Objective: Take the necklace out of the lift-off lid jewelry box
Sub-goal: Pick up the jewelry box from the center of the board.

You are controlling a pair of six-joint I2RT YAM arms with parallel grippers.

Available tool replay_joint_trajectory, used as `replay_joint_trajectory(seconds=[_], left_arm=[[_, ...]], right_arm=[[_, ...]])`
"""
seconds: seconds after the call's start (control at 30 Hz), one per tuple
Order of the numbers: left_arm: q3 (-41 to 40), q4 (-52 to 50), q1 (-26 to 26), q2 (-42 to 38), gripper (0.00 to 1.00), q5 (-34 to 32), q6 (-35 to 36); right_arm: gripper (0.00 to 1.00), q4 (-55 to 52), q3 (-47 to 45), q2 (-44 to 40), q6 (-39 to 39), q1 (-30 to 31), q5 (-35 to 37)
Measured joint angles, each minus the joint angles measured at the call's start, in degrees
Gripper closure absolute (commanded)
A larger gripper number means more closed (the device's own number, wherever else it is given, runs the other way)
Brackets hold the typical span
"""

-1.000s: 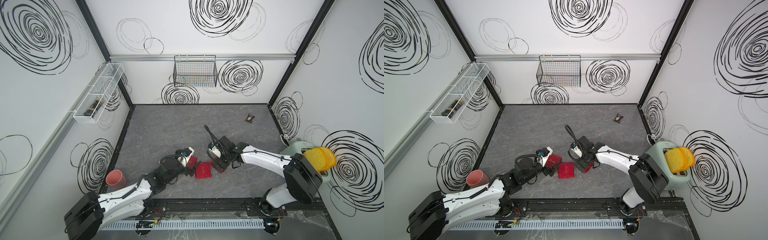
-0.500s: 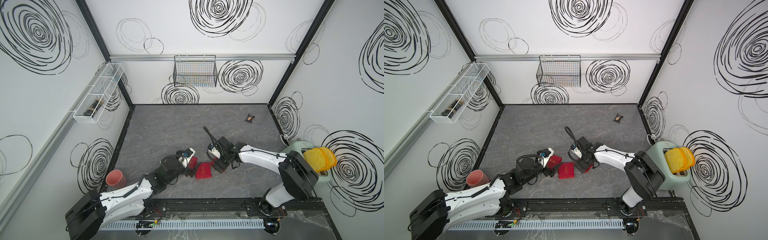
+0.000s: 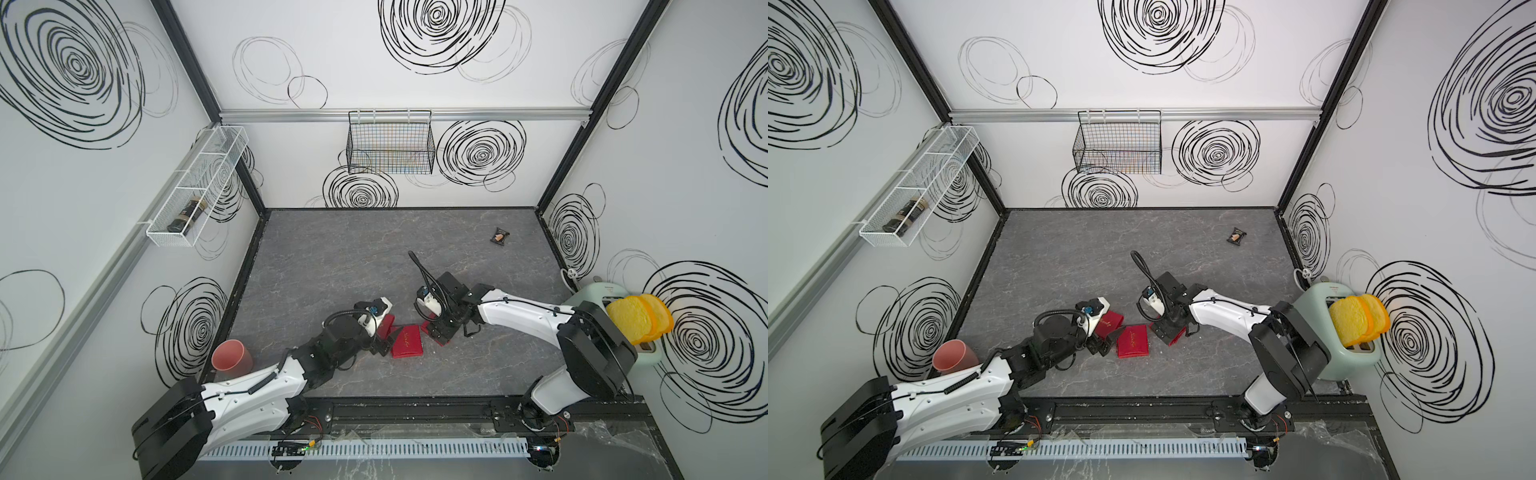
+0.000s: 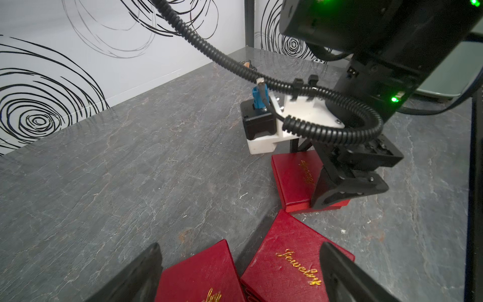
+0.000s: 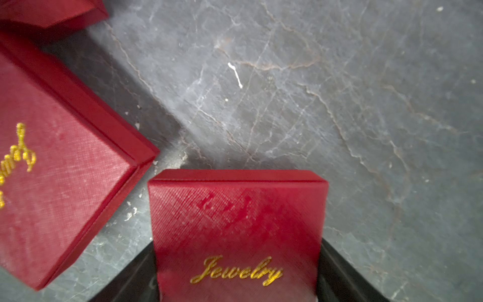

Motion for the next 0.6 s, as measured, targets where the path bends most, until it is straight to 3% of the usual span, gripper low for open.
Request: replay_joint_trajectory(seconds=[0.3,0.47,0.6], left_arm=[[0.57,-0.13,-0.09,-0.04,0.04,-0.22,-0.85],[1.79,-0.07,-0.04,-2.19,0.04,2.67,-5.2],[1.77,3.61,1.66,-5.49,0.04,9.27,-12.63]], right_arm=[[0.25,0.79,-0.02,-6.34,3.91,-2.69,-4.35],[0.27,7.63,-1.95,-16.65,7.28,-6.29,-14.34],[0.27,16.39,-7.02,-24.37,10.49,-9.51,-23.96]])
